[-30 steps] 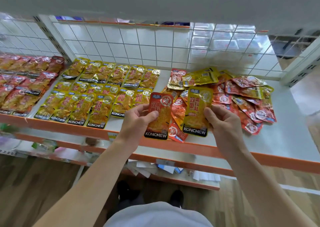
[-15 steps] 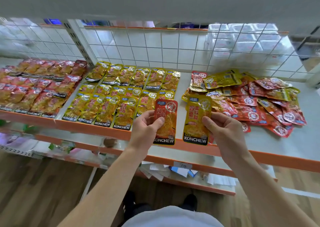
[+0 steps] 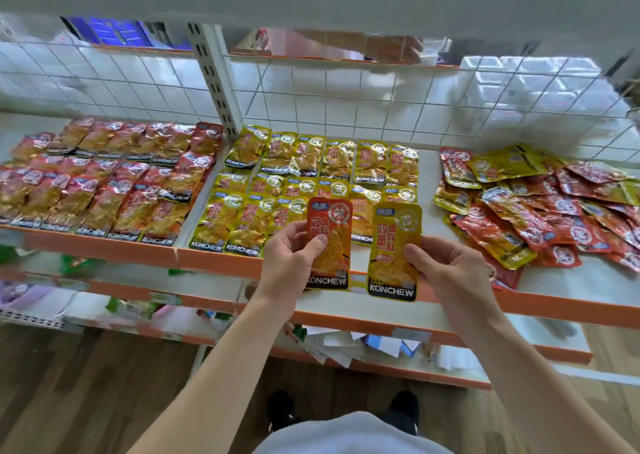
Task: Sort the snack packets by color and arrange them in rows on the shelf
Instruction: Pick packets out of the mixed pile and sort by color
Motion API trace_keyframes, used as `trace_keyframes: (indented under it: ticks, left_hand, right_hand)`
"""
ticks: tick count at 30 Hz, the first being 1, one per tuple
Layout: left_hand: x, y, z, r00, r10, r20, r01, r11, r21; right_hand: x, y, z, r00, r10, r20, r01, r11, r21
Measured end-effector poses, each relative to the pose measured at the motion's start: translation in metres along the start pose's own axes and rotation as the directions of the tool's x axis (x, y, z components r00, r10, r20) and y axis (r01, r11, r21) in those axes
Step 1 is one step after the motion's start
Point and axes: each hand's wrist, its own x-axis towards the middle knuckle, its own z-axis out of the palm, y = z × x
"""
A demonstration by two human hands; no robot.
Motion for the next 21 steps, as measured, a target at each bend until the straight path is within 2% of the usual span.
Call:
trace_keyframes:
  ticks: [9,15,21]
  left_hand:
    - [0.01,0.001,-0.065,0.998,0.025,0.062,-0.027,0.999,0.028]
    - [0.015,0.005,-0.089,0.994,-0.001,0.111,-0.004,0.999,0.05]
    - [0.015,0.01,-0.085,0.99,-0.026,0.141,0.017,0.998,0.064]
  right_hand:
    - [-0.026,0.009,0.059,0.999,0.028,0.033,-0.026,0.997,-0.074]
    - [-0.029,0.007,0.073,1.0,-0.008,-0.029,0.004,0.991,-0.131]
    - [0.002,-0.002,0.053,0.975,-0.11,-0.195,0.05,0.956,-0.29]
